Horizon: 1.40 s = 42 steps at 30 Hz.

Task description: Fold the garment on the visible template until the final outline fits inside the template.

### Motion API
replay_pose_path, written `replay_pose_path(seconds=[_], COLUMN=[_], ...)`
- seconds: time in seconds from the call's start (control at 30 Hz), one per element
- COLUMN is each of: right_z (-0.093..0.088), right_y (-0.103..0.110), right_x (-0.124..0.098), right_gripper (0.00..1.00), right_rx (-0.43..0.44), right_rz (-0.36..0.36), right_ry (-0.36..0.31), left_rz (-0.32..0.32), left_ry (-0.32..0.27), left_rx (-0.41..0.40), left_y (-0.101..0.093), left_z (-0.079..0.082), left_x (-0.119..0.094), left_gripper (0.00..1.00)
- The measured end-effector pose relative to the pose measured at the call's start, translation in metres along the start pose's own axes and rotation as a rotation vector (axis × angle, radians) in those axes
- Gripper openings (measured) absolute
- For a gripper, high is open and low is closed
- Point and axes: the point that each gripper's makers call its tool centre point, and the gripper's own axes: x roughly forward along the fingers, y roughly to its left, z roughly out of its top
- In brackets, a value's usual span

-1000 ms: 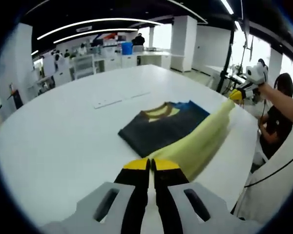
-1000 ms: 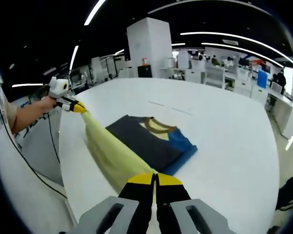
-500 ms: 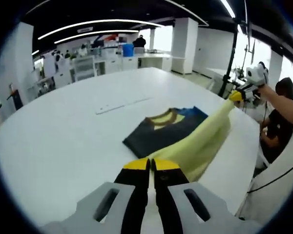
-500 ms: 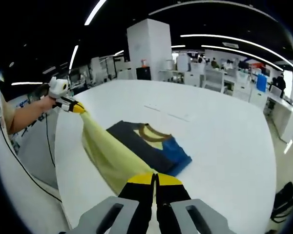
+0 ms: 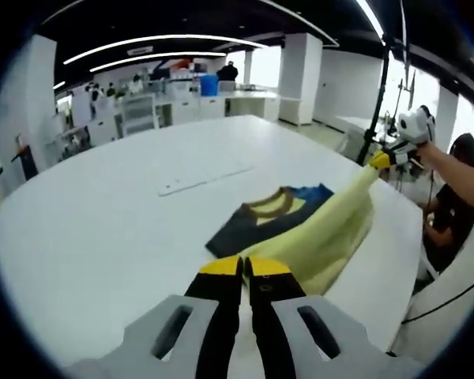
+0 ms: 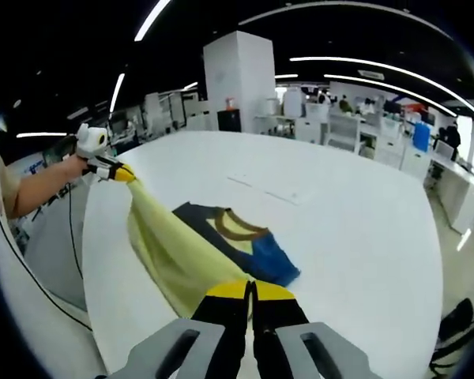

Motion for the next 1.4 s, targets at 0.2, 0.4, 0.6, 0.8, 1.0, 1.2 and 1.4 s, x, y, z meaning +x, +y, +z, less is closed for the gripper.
replay_pose_path(seconds=[0.2, 0.4, 0.6, 0.8, 1.0, 1.2, 1.4], right_z=[0.008, 0.012, 0.02, 0.031, 0.038, 0.04, 0.029], right_y=[-0.009, -0.014, -0.022, -0.03, -0.035, -0.043, -0.054], right_x=[0.005, 0.01, 0.013, 0.018, 0.023, 0.031, 0.048], right_gripper=[0.0, 0.0, 0.0, 0.0, 0.0, 0.0, 0.0], right_rx=[-0.004, -0.011, -0.019, -0.032, -0.039, -0.026, 0.007], right_rz=[-0.003, -0.005, -0.01, -0.017, -0.024, -0.03, -0.036], right_ry=[0.0, 0.008, 0.007, 0.003, 0.002, 0.003, 0.033], left_rz=[-0.002, 0.001, 0.004, 0.008, 0.01, 0.011, 0.008], left_ry=[-0.003, 0.007, 0.003, -0.002, -0.001, -0.005, 0.0], left_rx=[-0.019, -0.008, 0.003, 0.004, 0.005, -0.001, -0.037], left_y=[0.006, 0.013, 0.02, 0.026, 0.031, 0.037, 0.044], left_z=[0.005, 0.01, 0.021, 0.03, 0.035, 0.041, 0.038], left_x=[0.008, 0.015, 0.019, 0.025, 0.032, 0.042, 0.059], left_gripper=[0.0, 0.0, 0.0, 0.0, 0.0, 0.0, 0.0])
